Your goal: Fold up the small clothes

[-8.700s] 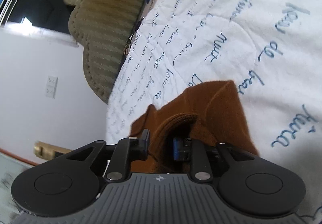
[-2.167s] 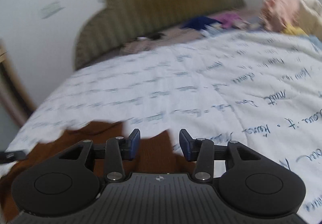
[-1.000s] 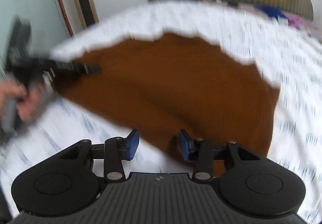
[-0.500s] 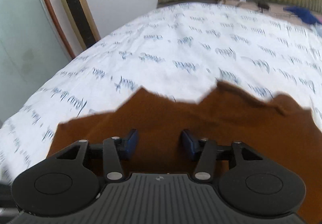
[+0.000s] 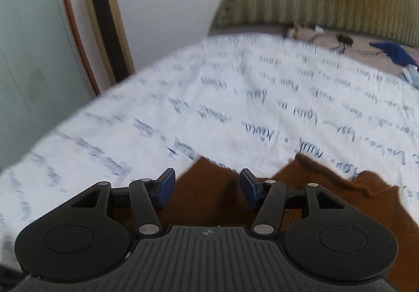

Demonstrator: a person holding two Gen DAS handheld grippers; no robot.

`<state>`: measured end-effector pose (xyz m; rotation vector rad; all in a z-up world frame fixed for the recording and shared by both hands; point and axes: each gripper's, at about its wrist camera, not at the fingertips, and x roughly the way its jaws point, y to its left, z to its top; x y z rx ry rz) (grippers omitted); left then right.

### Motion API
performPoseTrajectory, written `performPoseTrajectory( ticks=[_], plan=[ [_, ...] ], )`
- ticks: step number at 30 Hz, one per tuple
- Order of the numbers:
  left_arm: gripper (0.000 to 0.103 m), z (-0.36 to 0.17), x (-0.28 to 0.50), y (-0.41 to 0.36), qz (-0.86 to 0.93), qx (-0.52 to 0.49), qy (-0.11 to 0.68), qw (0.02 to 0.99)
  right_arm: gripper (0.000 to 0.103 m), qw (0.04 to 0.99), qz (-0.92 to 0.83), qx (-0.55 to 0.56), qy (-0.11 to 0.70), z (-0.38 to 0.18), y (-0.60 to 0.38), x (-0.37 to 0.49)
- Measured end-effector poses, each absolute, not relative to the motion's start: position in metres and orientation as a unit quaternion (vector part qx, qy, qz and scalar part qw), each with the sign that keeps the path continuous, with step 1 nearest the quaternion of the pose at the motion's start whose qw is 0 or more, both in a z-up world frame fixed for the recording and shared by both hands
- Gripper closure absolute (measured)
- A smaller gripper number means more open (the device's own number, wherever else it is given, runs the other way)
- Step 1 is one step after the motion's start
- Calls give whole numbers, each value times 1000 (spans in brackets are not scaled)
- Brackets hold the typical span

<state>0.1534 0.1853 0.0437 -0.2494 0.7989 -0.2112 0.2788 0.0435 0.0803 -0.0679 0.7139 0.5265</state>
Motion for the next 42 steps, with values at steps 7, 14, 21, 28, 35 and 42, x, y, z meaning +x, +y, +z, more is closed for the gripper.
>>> performPoseTrajectory(
  ticks=[7,14,21,28,35,42],
  plan=[
    [98,76,151,204,-119,-102,365,918,47,910,278,-15,307,115,-6,197],
    [60,93,220,256,-160,-150,402,889,44,886,347,-70,300,85,14,94],
    [60,83,270,250,-174,-143,438,870,36,880,334,-220,258,74,79,46],
    [60,60,306,236,-173,-144,479,849,22,889,278,-284,226,59,111,26],
    [60,55,317,232,-155,-130,488,849,22,884,260,-306,239,42,126,36],
    [47,55,320,227,-171,-101,499,844,22,884,259,-309,237,35,131,38]
  ],
)
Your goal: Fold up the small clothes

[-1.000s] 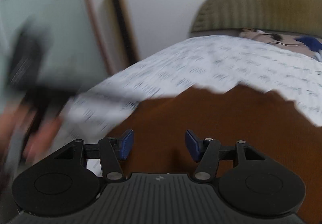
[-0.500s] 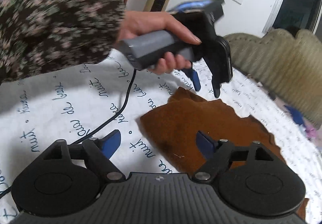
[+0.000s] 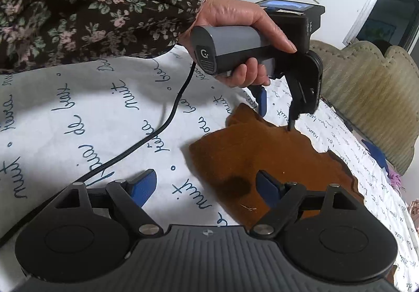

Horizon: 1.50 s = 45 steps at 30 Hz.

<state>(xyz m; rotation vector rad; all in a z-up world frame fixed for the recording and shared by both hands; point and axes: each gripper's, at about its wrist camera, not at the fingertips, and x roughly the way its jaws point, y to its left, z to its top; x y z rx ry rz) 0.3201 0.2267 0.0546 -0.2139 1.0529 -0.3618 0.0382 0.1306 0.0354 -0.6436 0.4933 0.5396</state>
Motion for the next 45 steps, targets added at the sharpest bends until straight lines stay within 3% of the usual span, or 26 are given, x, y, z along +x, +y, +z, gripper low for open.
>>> performPoseTrajectory(
  ticks=[2,5,9,10,11,13,15,18,30,38,45],
  plan=[
    [44,49,322,216,-182,-89,510,836,22,886,249,-311,237,34,131,40],
    [33,45,324,203,-190,-79,513,833,20,887,239,-312,243,32,134,47],
    [33,44,330,196,-196,-99,514,829,20,887,230,-319,242,23,139,56],
    [38,43,331,194,-193,-100,517,828,23,887,231,-317,243,21,141,59],
    [46,43,332,192,-185,-96,521,828,31,887,235,-310,247,21,141,62],
    [74,41,335,192,-178,-107,527,824,52,888,237,-301,256,24,142,66],
    [88,39,338,195,-187,-140,538,810,81,890,227,-305,250,22,139,69],
    [90,41,334,191,-179,-138,534,815,88,899,230,-281,246,29,125,69],
    [91,94,325,159,-154,-185,499,832,93,935,211,-217,183,74,61,46],
    [91,137,317,75,-171,-154,479,847,93,957,174,-172,156,98,-3,38],
    [91,141,307,-11,-188,-112,481,849,93,970,138,-134,150,108,-68,32]
  ],
)
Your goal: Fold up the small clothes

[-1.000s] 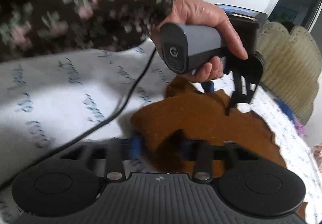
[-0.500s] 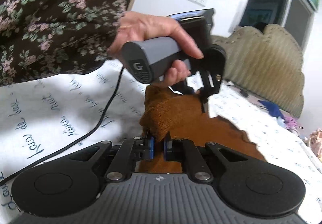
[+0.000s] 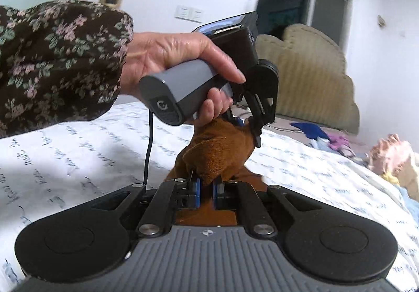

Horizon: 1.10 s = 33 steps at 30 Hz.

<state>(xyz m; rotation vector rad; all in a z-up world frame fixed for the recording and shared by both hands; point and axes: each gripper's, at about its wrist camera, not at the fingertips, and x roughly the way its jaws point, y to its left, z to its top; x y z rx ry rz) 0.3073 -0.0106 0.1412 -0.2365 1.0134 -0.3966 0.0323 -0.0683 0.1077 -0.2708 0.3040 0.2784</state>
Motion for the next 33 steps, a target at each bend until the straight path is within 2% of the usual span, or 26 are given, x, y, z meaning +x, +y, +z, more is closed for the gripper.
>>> performPoseTrajectory(
  ticks=[7,12,16,20,24,26,29,33],
  plan=[
    [91,132,297,-96,-197,-59,483,851,93,977,99,-98,161,99,-130,29],
    [90,103,291,-149,-186,-18,494,849,93,976,84,-38,196,83,-171,37],
    [86,80,284,-185,-185,33,510,840,93,964,77,44,250,59,-204,46],
    [81,81,276,-197,-197,58,496,844,90,928,81,184,315,27,-239,58],
    [81,105,274,-182,-224,22,484,846,86,886,101,301,339,4,-265,65],
    [81,118,273,-163,-226,-4,478,849,80,873,115,332,338,5,-274,64],
    [81,136,267,-123,-212,-15,463,860,68,880,106,338,317,19,-290,48],
    [81,144,245,-65,-194,-28,444,874,68,916,80,290,265,57,-303,30]
  ],
)
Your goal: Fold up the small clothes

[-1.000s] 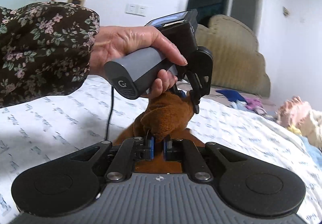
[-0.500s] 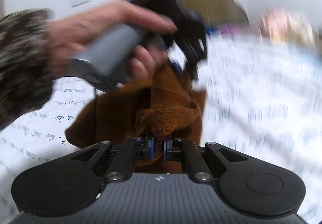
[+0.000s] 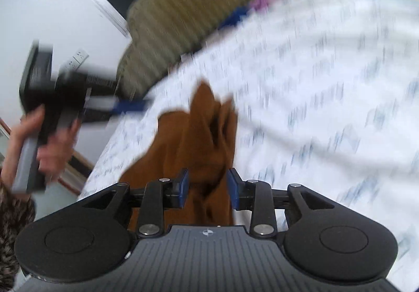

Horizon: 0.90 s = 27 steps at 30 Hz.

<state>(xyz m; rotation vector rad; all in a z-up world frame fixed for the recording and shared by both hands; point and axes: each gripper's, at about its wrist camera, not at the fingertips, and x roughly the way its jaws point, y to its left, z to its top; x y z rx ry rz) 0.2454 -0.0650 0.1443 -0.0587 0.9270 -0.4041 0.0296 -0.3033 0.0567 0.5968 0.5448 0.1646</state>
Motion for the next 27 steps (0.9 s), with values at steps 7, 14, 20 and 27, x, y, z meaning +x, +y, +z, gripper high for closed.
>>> performPoseTrajectory(
  ticks=[7,14,20,27],
  plan=[
    [79,104,191,-31,-217,-51,448,866,69,944,131,179,245,97,-259,77],
    [76,55,178,-27,-229,-84,416,876,67,909,55,221,350,3,-276,147],
    [76,58,161,-26,-225,-76,377,895,63,882,100,304,347,2,-306,155],
    [74,71,139,-32,-216,-5,360,908,62,902,158,273,296,52,-280,115]
  ],
)
